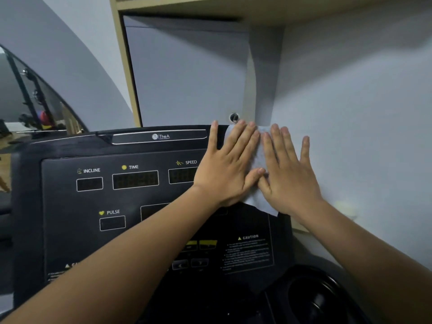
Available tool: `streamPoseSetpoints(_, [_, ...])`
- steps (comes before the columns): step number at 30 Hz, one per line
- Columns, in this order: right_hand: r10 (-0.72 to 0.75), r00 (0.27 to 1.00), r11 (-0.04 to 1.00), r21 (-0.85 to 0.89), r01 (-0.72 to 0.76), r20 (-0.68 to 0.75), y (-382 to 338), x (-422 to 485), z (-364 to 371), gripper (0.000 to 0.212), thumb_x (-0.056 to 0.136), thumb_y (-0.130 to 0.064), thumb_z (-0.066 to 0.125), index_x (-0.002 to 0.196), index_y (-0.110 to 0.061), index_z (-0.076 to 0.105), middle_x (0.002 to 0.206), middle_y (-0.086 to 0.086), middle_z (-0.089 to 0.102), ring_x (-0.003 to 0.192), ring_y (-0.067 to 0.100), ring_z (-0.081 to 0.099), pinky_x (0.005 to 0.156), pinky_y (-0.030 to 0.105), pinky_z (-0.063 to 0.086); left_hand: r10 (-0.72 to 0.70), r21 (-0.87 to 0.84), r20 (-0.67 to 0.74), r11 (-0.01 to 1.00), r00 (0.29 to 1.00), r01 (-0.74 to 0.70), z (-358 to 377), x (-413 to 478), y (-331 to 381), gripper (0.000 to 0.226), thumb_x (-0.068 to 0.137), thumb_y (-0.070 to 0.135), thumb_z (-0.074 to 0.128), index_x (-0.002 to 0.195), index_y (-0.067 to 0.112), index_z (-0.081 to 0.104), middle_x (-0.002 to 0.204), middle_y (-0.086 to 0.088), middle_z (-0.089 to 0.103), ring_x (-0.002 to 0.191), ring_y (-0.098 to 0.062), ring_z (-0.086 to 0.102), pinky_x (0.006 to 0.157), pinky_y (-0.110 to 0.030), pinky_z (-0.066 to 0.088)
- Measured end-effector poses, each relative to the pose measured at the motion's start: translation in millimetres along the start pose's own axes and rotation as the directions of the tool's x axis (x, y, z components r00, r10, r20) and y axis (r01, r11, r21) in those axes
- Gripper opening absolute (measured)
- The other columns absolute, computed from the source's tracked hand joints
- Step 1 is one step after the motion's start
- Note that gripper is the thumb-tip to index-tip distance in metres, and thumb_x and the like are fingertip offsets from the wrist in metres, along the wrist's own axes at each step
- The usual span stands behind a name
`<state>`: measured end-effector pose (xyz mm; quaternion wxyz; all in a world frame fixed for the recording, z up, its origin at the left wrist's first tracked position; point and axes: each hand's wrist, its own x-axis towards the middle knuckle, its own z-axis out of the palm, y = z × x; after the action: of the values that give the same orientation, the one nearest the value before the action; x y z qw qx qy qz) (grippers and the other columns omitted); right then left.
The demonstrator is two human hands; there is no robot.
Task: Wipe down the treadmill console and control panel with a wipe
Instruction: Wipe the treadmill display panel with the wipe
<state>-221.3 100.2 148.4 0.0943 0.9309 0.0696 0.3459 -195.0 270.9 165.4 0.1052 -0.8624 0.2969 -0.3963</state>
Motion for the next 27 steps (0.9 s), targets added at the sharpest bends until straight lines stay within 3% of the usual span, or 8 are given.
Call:
streamPoseSetpoints(3, [-0.006, 1.0, 1.0, 0.01, 0.006, -0.027, -7.8, 0.3, -5.1, 0.074, 0.096, -0.05, 0.013, 0.154, -0.005, 0.005, 0.162, 0.02, 0.004, 0.15, 0.036, 0.001, 0.117, 0.063, 0.006, -0.009, 0.004, -0.006, 1.0, 1.0, 0.009, -1.1, -3.6, -6.2, 0.072, 0.101, 0.054, 0.009, 0.158, 0.01, 0.012, 0.166, -0.007, 0.008, 0.153, -0.023, 0.002, 0.118, -0.064, 0.001])
streamPoseSetpoints(8, [-0.139, 0.987, 0.983, 0.107, 0.147, -0.08, -53.1, 18.4, -16.3, 0.071, 0.098, -0.043, 0.022, 0.15, 0.005, 0.021, 0.157, 0.03, 0.016, 0.148, 0.041, 0.011, 0.119, 0.056, 0.014, -0.098, -0.009, -0.026, 0.995, 0.995, 0.097, -6.3, -38.8, -42.2, 0.066, 0.102, 0.046, 0.01, 0.158, 0.011, 0.012, 0.166, -0.007, 0.008, 0.153, -0.023, 0.003, 0.118, -0.064, 0.003])
streamPoseSetpoints(16, [-0.266, 0.958, 0.962, 0.041, 0.271, -0.104, -156.0, 46.6, -30.1, 0.079, 0.096, -0.06, 0.017, 0.154, -0.007, 0.008, 0.159, 0.03, 0.004, 0.147, 0.046, 0.0, 0.116, 0.064, 0.002, -0.255, 0.01, -0.036, 0.967, 0.966, 0.256, -20.2, -122.8, -121.0, 0.061, 0.103, 0.038, 0.016, 0.158, 0.014, 0.011, 0.166, -0.004, 0.006, 0.153, -0.021, 0.002, 0.117, -0.066, 0.006])
streamPoseSetpoints(27, [-0.467, 0.869, 0.88, 0.008, 0.475, -0.164, -294.5, 79.5, -50.5, 0.077, 0.095, -0.058, 0.009, 0.155, -0.011, 0.006, 0.16, 0.027, -0.001, 0.148, 0.044, -0.003, 0.115, 0.066, -0.001, -0.493, 0.055, -0.036, 0.868, 0.869, 0.494, -35.1, -228.1, -208.7, 0.062, 0.101, 0.039, 0.017, 0.158, 0.012, 0.014, 0.166, -0.008, 0.007, 0.153, -0.025, 0.005, 0.117, -0.066, 0.004])
